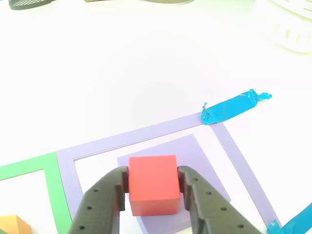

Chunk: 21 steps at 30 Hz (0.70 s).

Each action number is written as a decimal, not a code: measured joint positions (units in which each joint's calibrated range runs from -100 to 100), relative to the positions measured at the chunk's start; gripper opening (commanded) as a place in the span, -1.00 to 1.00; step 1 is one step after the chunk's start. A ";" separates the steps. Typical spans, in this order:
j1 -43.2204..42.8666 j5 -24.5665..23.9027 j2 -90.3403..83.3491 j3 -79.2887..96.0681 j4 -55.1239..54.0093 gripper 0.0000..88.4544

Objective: Tower of hanoi

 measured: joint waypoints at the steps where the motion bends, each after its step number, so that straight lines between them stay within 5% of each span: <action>1: -0.23 0.00 -0.42 -0.09 0.89 -0.97; 9: -2.11 0.36 -17.64 -5.14 26.12 -0.97; 21: -6.90 0.36 -43.98 -32.49 91.41 -0.97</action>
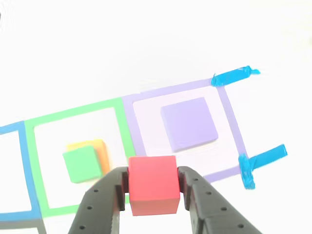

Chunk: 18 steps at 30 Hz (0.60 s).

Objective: Tower of hanoi

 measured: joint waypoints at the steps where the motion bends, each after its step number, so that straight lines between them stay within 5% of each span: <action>1: -0.47 0.00 -0.59 -3.63 4.84 -0.97; 9: -6.44 0.00 -1.52 -30.19 30.71 -0.97; 18: -9.36 0.00 -4.31 -27.00 30.39 -0.97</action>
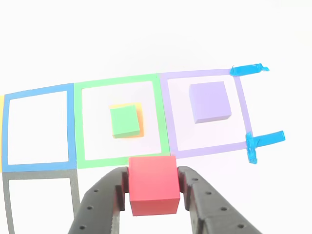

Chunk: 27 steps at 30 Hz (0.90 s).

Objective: Tower of hanoi

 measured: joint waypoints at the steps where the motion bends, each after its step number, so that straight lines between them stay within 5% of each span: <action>1: -0.35 0.00 -1.52 3.90 -2.66 -0.97; 14: -5.27 -0.36 -8.61 55.95 -53.53 -0.97; 27: -7.26 -0.36 6.75 73.04 -91.66 -0.97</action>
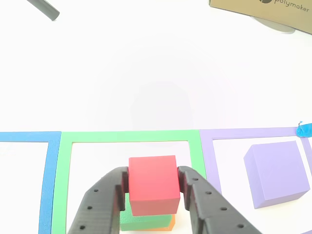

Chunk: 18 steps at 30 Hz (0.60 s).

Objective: Tower of hanoi

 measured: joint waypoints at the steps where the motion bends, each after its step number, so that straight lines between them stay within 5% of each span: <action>1: 0.00 0.00 1.60 0.35 -2.34 -0.97; 18: -2.34 0.00 11.99 1.68 -15.16 -0.97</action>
